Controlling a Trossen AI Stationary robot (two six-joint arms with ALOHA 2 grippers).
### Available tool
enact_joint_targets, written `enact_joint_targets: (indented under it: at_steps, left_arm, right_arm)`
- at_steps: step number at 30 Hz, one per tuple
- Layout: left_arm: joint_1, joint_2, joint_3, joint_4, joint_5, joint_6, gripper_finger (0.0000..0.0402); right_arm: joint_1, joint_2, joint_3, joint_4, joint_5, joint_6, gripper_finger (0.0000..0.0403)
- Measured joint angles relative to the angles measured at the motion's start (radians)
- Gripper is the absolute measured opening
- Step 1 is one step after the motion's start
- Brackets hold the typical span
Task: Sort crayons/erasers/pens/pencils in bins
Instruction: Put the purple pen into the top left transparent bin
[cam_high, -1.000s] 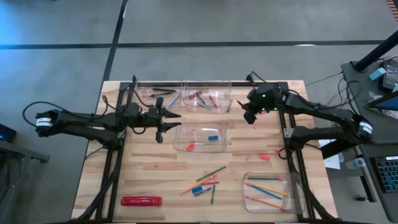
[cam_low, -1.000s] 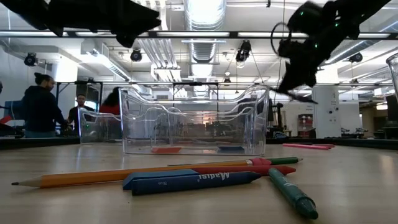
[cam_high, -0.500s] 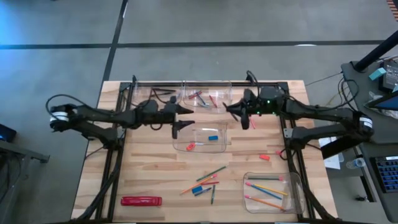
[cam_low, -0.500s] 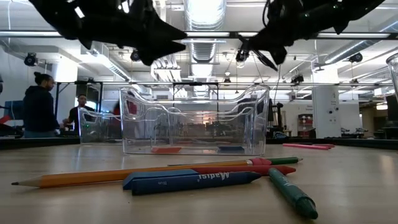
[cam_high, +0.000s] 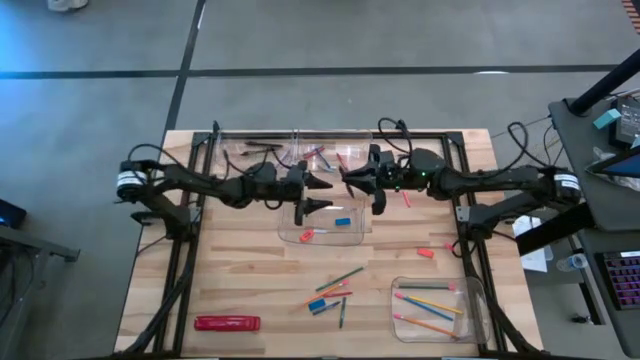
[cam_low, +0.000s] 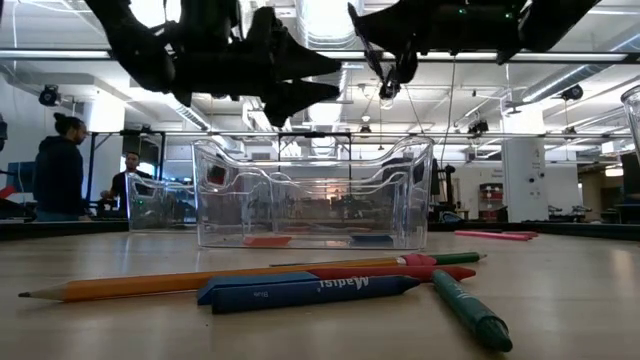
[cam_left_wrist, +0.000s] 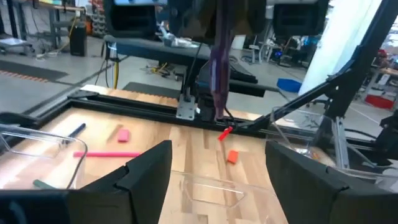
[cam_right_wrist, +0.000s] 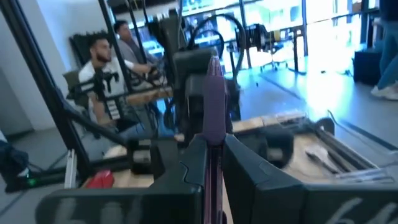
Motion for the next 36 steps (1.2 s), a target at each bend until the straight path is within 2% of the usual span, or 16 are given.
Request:
enact_joint_targets:
  at_steps: [9, 23, 28, 32, 36]
  left_arm:
    - [0.0, 0.061, 0.048, 0.001, 0.007, -0.025, 0.0243]
    - [-0.001, 0.07, 0.055, 0.054, -0.005, -0.029, 0.0243]
    - [-0.001, 0.07, 0.055, 0.054, -0.015, -0.048, 0.0241]
    - [-0.001, 0.07, 0.055, 0.054, -0.05, -0.051, 0.0222]
    - [-0.001, 0.07, 0.055, 0.053, -0.054, -0.048, 0.0176]
  right_arm:
    - [0.0, 0.084, 0.0, 0.105, 0.001, 0.002, 0.0024]
    - [0.0, 0.222, 0.0, 0.369, 0.0, 0.063, 0.0024]
    - [0.0, 0.259, 0.0, 0.405, 0.0, 0.08, 0.0024]
    - [0.002, 0.269, 0.0, 0.423, 0.0, 0.086, 0.0024]
    - [0.004, 0.272, 0.003, 0.422, -0.002, 0.087, 0.0024]
